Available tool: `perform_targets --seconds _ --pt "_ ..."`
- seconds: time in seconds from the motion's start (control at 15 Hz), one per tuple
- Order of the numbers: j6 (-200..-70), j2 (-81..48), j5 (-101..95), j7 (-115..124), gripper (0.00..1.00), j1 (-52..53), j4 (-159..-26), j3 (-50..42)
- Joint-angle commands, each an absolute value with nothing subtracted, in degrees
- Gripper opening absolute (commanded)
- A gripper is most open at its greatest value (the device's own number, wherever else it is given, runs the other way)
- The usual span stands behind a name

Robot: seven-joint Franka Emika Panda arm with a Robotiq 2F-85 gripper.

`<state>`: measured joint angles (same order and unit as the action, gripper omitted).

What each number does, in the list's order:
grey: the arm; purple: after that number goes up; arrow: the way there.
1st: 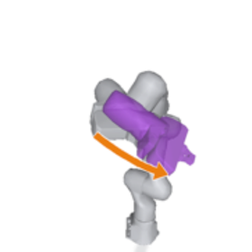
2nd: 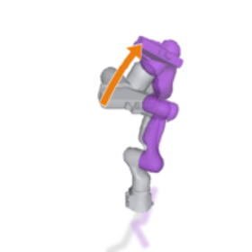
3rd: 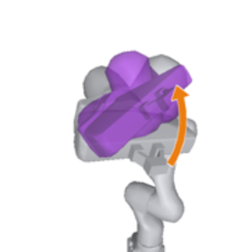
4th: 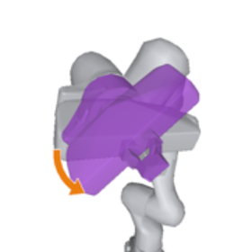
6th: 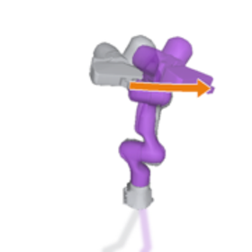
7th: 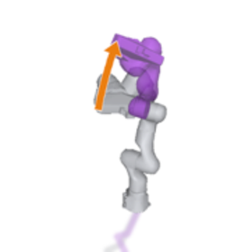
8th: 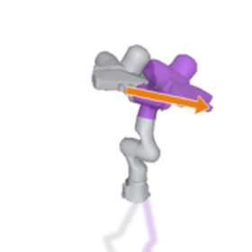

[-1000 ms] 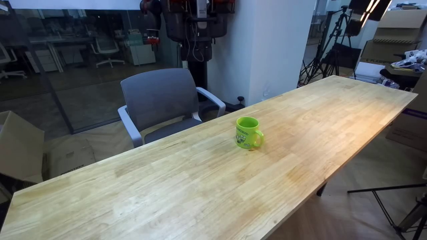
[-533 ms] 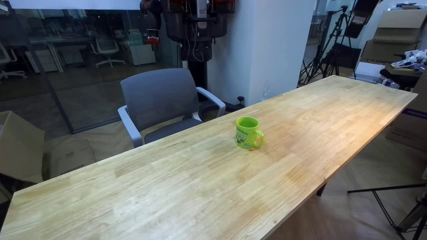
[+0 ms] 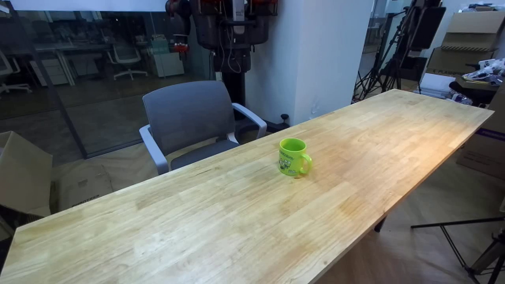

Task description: Move the yellow mug forward

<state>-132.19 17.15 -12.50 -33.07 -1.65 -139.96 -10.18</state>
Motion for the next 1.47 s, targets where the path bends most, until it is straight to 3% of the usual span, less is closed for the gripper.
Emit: perform_targets --seconds 0.0,0.33,0.6,1.07,1.13,1.4 --pt "-132.4 16.7 -12.0 -32.0 1.0 -2.2 -139.7 -9.5" --pt "-138.6 3.0 -3.0 -31.4 1.0 -2.0 -130.5 -11.4" --pt "-135.3 -10.5 10.3 -33.3 1.0 -3.9 -119.4 -9.9" --pt "-129.0 -33.3 4.5 -22.8 1.0 -6.3 -98.6 -5.3" --pt "-132.0 -27.4 5.8 -26.8 1.0 -8.2 -106.3 -3.8" --pt "-131.3 -33.4 3.8 -23.9 1.0 -7.9 -100.6 -3.3"
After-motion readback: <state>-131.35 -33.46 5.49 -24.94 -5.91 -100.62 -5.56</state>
